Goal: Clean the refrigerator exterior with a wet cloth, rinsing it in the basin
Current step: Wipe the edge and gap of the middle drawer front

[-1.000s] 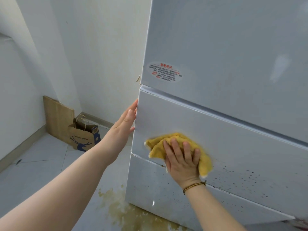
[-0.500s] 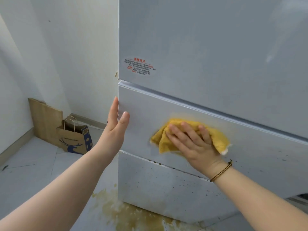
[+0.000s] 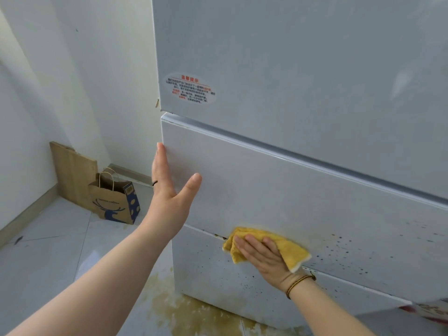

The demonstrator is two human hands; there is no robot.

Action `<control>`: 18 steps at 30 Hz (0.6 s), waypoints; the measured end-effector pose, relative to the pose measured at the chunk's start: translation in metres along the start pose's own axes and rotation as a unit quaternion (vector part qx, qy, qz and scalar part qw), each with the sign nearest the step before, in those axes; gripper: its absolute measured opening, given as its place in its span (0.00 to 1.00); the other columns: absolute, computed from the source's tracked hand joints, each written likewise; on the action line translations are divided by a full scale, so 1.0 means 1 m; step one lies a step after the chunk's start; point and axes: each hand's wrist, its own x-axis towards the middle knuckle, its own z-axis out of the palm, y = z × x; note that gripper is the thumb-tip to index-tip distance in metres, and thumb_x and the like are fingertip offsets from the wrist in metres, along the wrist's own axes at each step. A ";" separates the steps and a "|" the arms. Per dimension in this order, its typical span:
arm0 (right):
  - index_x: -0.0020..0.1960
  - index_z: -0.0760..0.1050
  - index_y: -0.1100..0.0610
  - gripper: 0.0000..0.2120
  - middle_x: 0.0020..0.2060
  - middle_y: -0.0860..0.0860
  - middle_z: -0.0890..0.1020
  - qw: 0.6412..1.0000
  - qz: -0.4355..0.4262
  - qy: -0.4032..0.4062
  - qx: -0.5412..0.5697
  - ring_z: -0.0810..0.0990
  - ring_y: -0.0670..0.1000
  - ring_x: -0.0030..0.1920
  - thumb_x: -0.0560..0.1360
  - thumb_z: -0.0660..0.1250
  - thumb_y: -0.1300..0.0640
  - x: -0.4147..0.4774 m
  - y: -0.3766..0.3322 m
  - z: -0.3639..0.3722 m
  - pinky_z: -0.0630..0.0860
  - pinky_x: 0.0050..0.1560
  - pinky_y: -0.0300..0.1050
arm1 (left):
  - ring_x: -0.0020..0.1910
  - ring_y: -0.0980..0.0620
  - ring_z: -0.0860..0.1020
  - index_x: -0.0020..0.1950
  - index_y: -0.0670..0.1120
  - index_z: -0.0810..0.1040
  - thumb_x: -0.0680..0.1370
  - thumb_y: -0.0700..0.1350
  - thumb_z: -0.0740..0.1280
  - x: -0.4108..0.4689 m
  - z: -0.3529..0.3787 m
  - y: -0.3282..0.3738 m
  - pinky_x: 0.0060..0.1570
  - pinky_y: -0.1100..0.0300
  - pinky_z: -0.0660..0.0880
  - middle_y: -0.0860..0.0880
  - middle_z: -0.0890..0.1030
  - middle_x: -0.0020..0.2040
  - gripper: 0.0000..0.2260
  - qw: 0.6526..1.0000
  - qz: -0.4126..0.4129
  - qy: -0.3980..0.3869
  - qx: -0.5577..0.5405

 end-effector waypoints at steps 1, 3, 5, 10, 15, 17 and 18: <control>0.74 0.41 0.66 0.30 0.75 0.57 0.40 1.000 -0.015 -0.012 0.006 0.40 0.55 0.75 0.72 0.39 0.74 -0.002 -0.001 0.001 0.38 0.75 0.50 | 0.72 0.62 0.46 0.71 0.60 0.40 0.76 0.49 0.64 -0.002 0.001 -0.001 0.73 0.55 0.49 0.59 0.44 0.73 0.36 0.999 0.012 0.017 0.026; 0.74 0.40 0.66 0.30 0.75 0.58 0.40 0.999 -0.029 -0.031 0.017 0.40 0.55 0.75 0.72 0.38 0.75 -0.004 0.003 -0.005 0.38 0.75 0.50 | 0.67 0.67 0.43 0.67 0.63 0.44 0.77 0.44 0.62 -0.014 0.007 0.000 0.67 0.65 0.46 0.63 0.42 0.70 0.31 0.994 0.044 0.035 0.094; 0.74 0.41 0.65 0.30 0.75 0.57 0.40 0.999 -0.016 -0.021 0.023 0.40 0.55 0.75 0.73 0.38 0.75 0.003 0.014 -0.015 0.38 0.75 0.50 | 0.68 0.67 0.42 0.63 0.66 0.47 0.76 0.45 0.64 -0.025 0.013 -0.001 0.66 0.66 0.46 0.64 0.41 0.67 0.30 0.982 0.110 0.023 0.149; 0.75 0.45 0.59 0.29 0.75 0.53 0.43 0.997 0.066 0.048 0.003 0.43 0.53 0.75 0.76 0.51 0.64 0.039 0.075 -0.049 0.38 0.74 0.51 | 0.72 0.50 0.45 0.71 0.56 0.51 0.76 0.62 0.51 -0.035 0.040 -0.004 0.70 0.56 0.49 0.49 0.49 0.73 0.25 0.917 0.267 -0.036 0.293; 0.70 0.59 0.52 0.24 0.76 0.51 0.45 0.979 0.172 0.097 -0.045 0.44 0.53 0.75 0.75 0.59 0.49 0.049 0.121 -0.070 0.39 0.74 0.53 | 0.72 0.60 0.34 0.71 0.59 0.49 0.77 0.64 0.44 -0.035 0.061 -0.007 0.70 0.56 0.44 0.49 0.44 0.74 0.24 0.902 0.277 -0.018 0.331; 0.72 0.58 0.52 0.20 0.76 0.50 0.46 0.965 0.223 0.126 -0.048 0.45 0.53 0.75 0.80 0.50 0.51 0.043 0.116 -0.064 0.40 0.74 0.53 | 0.72 0.58 0.33 0.73 0.61 0.45 0.77 0.64 0.44 -0.032 0.061 -0.014 0.69 0.57 0.43 0.55 0.36 0.75 0.26 0.888 0.294 -0.015 0.352; 0.74 0.55 0.52 0.22 0.76 0.50 0.46 0.958 0.248 0.136 -0.045 0.44 0.53 0.75 0.81 0.47 0.50 0.040 0.108 -0.057 0.40 0.74 0.53 | 0.73 0.57 0.33 0.73 0.61 0.42 0.77 0.64 0.44 -0.030 0.062 -0.016 0.68 0.55 0.44 0.57 0.34 0.74 0.26 0.885 0.294 -0.013 0.360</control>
